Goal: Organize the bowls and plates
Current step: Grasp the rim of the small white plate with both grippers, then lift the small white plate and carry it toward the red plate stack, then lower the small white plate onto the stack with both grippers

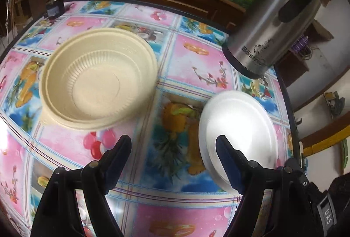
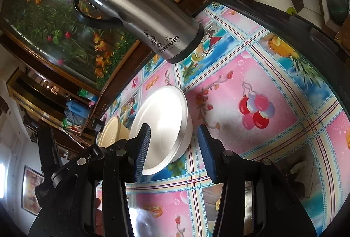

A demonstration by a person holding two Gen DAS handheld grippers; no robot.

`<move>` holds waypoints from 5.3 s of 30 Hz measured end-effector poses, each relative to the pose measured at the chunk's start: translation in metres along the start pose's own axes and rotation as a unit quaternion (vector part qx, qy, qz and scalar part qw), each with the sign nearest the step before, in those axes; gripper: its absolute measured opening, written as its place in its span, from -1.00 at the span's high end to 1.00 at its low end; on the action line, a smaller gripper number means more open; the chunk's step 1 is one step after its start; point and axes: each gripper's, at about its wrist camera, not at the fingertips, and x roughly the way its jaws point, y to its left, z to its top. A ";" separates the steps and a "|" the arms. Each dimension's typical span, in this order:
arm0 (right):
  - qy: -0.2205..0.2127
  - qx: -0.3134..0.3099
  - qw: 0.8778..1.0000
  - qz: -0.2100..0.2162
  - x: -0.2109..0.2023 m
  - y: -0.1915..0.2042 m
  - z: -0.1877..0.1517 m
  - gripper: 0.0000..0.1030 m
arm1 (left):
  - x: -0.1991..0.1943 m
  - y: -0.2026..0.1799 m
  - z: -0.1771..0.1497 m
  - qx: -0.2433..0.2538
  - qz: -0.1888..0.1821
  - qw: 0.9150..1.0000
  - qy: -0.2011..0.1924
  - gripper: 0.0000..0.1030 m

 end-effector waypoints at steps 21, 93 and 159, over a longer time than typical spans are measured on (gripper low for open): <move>0.002 0.020 1.000 -0.004 0.011 -0.005 -0.001 0.15 | 0.023 -0.017 0.005 0.010 -0.063 0.997 0.041 0.23; 0.088 -0.023 0.994 0.055 -0.048 0.090 -0.178 0.78 | -0.157 0.111 -0.128 0.089 0.042 0.991 -0.090 0.79; 0.129 -0.144 0.978 0.085 -0.040 0.222 -0.265 0.78 | -0.247 0.238 -0.158 0.006 0.070 0.980 -0.186 0.80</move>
